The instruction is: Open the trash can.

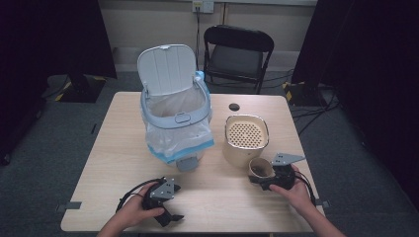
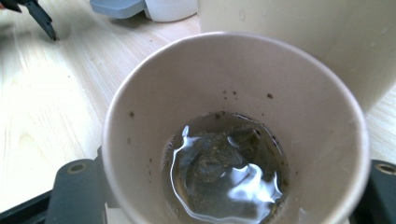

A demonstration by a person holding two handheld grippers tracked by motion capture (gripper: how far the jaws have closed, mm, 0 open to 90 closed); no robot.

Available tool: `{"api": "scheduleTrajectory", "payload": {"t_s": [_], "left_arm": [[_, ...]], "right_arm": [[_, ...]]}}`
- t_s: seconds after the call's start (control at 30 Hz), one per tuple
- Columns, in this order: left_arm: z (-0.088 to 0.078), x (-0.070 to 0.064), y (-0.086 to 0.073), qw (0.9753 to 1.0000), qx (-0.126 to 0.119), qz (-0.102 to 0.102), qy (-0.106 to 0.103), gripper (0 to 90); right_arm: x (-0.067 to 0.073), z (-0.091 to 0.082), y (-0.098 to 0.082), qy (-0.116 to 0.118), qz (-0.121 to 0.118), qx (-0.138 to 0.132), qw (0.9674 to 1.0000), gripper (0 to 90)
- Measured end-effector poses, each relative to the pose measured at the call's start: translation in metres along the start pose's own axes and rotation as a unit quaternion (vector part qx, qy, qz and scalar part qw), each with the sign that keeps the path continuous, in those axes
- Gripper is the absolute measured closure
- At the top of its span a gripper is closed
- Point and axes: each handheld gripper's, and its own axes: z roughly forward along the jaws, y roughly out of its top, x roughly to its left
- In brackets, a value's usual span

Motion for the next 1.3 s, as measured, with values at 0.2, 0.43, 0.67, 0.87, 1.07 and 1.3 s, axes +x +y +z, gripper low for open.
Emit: {"api": "scheduleTrajectory", "payload": {"t_s": [0.2, 0.43, 0.67, 0.87, 1.07, 1.3], "left_arm": [[0.0, 0.0, 0.0, 1.0, 0.0, 0.0, 0.0, 3.1], [0.0, 0.0, 0.0, 1.0, 0.0, 0.0, -0.001, 3.1], [0.0, 0.0, 0.0, 1.0, 0.0, 0.0, 0.0, 3.1], [0.0, 0.0, 0.0, 1.0, 0.0, 0.0, 0.0, 3.1], [0.0, 0.0, 0.0, 1.0, 0.0, 0.0, -0.001, 3.1], [0.0, 0.0, 0.0, 1.0, 0.001, 0.0, -0.001, 3.1]], "right_arm": [[-0.005, -0.015, 0.001, -0.01, -0.006, 0.006, 0.9999, 26.7], [-0.015, -0.031, 0.003, -0.027, -0.006, 0.015, 0.9995, 26.8], [-0.029, -0.044, 0.01, -0.043, -0.002, 0.015, 0.999, 26.8], [-0.04, -0.049, 0.02, -0.051, -0.004, 0.016, 0.9986, 26.8], [-0.05, -0.047, 0.026, -0.054, -0.004, 0.024, 0.9982, 26.9], [-0.064, -0.044, 0.033, -0.054, 0.0, 0.023, 0.9983, 26.9]]}}
